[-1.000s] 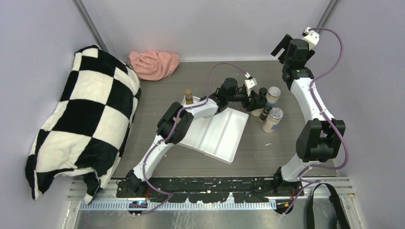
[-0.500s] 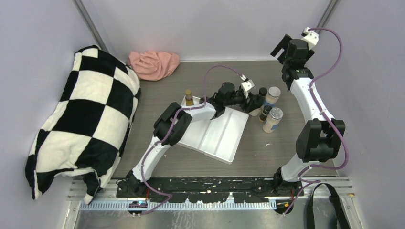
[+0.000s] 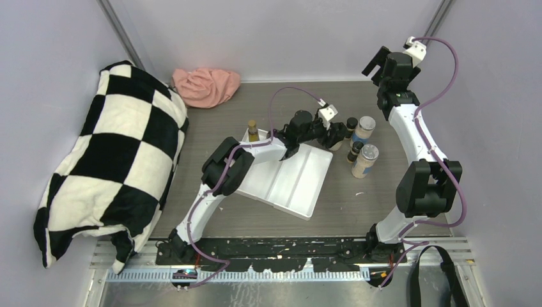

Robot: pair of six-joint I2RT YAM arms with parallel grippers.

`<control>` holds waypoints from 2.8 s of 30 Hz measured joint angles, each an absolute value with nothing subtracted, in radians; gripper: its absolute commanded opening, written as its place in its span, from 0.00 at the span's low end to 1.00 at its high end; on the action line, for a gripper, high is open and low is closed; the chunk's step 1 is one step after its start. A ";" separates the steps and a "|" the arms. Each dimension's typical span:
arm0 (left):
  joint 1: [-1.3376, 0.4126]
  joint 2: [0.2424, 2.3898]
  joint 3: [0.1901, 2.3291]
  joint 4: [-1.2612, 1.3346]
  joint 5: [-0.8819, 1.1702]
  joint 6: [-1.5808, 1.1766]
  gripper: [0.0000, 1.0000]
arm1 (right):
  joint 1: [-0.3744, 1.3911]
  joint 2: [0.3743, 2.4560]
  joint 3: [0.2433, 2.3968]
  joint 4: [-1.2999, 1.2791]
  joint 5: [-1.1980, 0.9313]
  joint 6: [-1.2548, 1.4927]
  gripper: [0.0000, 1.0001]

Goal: Organize the condiment bottles
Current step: Pick up the bottle from the center of the board, then place the bottle in the storage box.

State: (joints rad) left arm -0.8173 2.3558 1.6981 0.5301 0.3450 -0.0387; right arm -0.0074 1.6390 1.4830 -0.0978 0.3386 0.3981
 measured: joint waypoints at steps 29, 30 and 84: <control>-0.855 2.044 1.568 0.437 0.080 0.073 0.00 | -0.007 1.605 1.461 -0.106 0.338 0.403 0.95; -0.859 2.028 1.557 0.433 0.070 0.076 0.00 | -0.007 1.597 1.456 -0.109 0.338 0.404 0.95; -1.029 1.173 0.713 0.416 -0.625 -0.117 0.00 | -0.006 1.407 1.301 -0.134 0.304 0.478 0.94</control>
State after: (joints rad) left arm -1.0294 1.1728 0.7128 0.4160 -0.6247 -0.1173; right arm -0.0059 1.4071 1.3010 -0.1345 0.3042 0.4782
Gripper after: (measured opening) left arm 0.627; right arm 0.943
